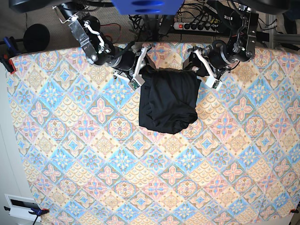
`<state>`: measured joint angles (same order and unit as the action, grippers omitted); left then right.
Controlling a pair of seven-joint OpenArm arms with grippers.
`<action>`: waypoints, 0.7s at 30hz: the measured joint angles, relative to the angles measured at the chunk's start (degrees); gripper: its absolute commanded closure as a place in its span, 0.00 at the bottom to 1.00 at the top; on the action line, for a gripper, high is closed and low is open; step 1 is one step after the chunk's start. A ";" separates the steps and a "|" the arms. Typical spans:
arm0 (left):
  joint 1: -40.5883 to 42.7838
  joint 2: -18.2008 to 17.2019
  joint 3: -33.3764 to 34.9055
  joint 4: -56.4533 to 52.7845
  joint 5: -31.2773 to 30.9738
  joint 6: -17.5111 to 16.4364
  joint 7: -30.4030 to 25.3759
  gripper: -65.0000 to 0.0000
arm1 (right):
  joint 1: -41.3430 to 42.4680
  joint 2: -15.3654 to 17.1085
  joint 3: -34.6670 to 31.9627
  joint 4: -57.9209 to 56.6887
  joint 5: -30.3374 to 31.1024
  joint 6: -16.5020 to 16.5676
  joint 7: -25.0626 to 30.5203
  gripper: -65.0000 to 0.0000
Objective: Layout the t-shirt on the table in an organized manner, then fold the t-shirt properly
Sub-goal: 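Lift the shirt up with both grippers, letting it hang between them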
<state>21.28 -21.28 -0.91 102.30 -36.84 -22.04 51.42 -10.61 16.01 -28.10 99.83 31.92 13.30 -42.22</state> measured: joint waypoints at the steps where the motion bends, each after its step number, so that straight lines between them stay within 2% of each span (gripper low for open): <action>1: -0.04 0.00 -0.07 0.00 0.00 0.00 -0.04 0.46 | 0.00 -0.04 0.33 0.00 0.00 -0.02 0.00 0.94; 10: -2.19 0.00 -0.04 0.00 0.00 -0.02 -0.15 0.46 | 0.00 -0.13 0.42 0.00 0.02 -0.02 0.00 0.93; 15: -2.73 0.00 -0.07 0.00 0.00 0.00 -0.20 0.46 | 0.02 -0.13 0.42 0.00 0.02 -0.02 0.02 0.86; 21: -2.71 0.17 -0.09 0.31 0.02 0.15 -0.13 0.46 | 0.00 -0.11 0.42 0.00 0.02 -0.02 0.02 0.85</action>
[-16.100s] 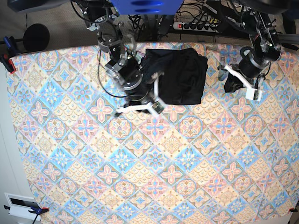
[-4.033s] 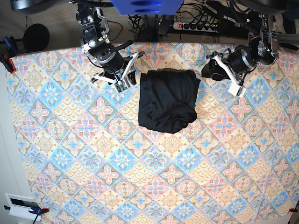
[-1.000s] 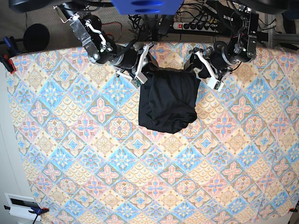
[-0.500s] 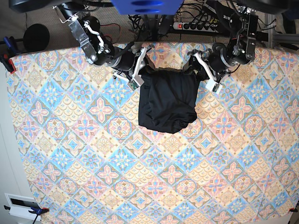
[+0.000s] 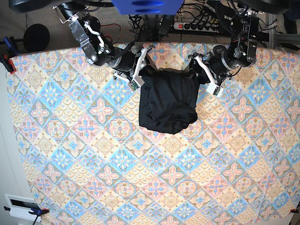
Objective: Layout the t-shirt on the table in an organized manner, then fold the t-shirt properly
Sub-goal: 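Lift the shirt up with both grippers, letting it hang between them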
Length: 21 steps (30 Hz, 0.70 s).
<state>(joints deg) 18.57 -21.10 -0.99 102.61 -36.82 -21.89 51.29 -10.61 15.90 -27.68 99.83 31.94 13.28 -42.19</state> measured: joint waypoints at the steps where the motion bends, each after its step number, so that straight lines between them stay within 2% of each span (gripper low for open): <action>1: 0.02 0.35 -0.15 0.42 0.33 0.00 0.11 0.46 | 0.00 -0.02 0.00 0.00 0.00 0.00 0.00 0.85; 9: -0.42 1.77 -1.14 0.87 0.50 0.00 0.13 0.48 | 0.00 -0.09 -0.02 0.00 0.11 0.02 0.02 0.85; 12: -1.03 1.77 -1.01 0.87 0.26 0.00 0.11 0.58 | 0.00 -0.02 0.00 0.00 0.37 0.00 -0.02 0.86; 16: -1.11 1.77 -1.05 0.87 0.20 -0.02 0.13 0.75 | 0.00 -0.04 0.00 0.00 0.42 0.02 0.00 1.00; 17: -1.11 1.77 -1.03 0.87 0.20 -0.02 0.15 0.79 | 0.00 -0.04 -0.02 0.00 0.44 0.02 -0.04 1.00; 21: -1.11 1.77 -1.01 0.87 0.20 -0.02 0.15 0.86 | 0.15 -0.04 -0.02 -2.01 0.39 0.00 -0.07 1.00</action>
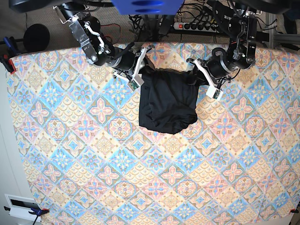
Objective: Layout the t-shirt on the table in an organized manner, then fold the t-shirt properly
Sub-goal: 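Lift the shirt up with both grippers, letting it hang between them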
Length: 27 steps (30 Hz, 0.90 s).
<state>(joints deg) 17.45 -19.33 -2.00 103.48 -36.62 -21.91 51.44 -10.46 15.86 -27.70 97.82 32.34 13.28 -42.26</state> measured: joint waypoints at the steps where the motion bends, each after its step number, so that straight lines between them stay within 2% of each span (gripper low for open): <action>1: 0.00 -0.02 0.04 0.00 0.00 0.00 0.02 0.86 | -0.02 0.02 0.00 -0.50 -0.20 0.00 0.02 1.00; 7: 0.02 -0.33 0.07 0.00 0.22 -0.02 0.04 0.89 | -0.13 0.00 0.00 -0.76 -0.37 0.02 0.07 1.00; 10: 0.15 -2.43 0.07 0.00 0.26 -0.13 0.26 0.90 | -0.15 0.02 0.02 -0.76 -0.37 0.02 0.07 1.00; 13: 0.15 -2.60 -0.24 -0.07 0.63 -0.02 0.44 0.90 | -0.13 -0.02 0.02 -0.76 -0.39 0.00 0.07 1.00; 17: 0.31 -3.04 -0.02 -0.07 0.44 0.28 0.39 1.00 | -0.15 0.02 0.00 -0.76 -0.39 0.02 0.02 1.00; 27: 0.13 -2.86 -0.31 -3.21 1.09 0.24 -0.02 1.00 | -0.13 0.02 0.02 -0.76 -0.39 0.02 0.07 1.00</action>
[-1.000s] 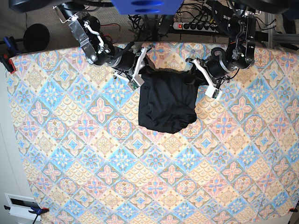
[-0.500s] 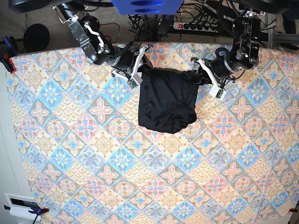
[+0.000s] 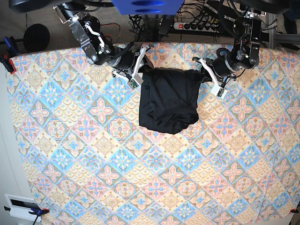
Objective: Layout the t-shirt on the table in an organized manner, then fold the t-shirt properly
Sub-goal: 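Lift the shirt up with both grippers, letting it hang between them, then lower the shirt onto the cloth and open both grippers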
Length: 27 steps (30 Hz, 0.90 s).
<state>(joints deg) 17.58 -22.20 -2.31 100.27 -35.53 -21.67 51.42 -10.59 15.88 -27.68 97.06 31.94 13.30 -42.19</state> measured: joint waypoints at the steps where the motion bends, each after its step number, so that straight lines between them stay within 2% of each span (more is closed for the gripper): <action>1: 0.02 0.09 -0.61 -0.02 0.11 -0.04 0.02 1.00 | -0.02 0.00 0.00 0.00 -0.02 -0.02 -0.04 1.00; 6: 0.00 0.13 -4.37 -0.02 1.07 0.00 0.07 1.00 | -0.04 -0.07 0.96 0.00 0.07 0.02 -0.15 1.00; 16: -0.13 -0.02 -5.25 -2.97 1.05 -0.04 0.00 1.00 | -0.02 0.02 3.26 0.39 0.00 0.00 -0.20 1.00; 22: -0.13 0.11 -9.29 -3.32 0.90 -0.17 -0.20 1.00 | 0.11 0.17 5.64 0.39 -0.02 -0.02 0.00 1.00; 27: 0.09 0.17 -9.60 -3.32 1.07 -0.02 0.02 1.00 | -0.02 0.00 5.44 0.39 0.00 0.00 -0.07 1.00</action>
<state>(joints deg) 17.67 -22.02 -11.90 96.95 -34.46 -21.69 51.44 -10.61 15.88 -22.24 97.45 31.94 13.30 -42.26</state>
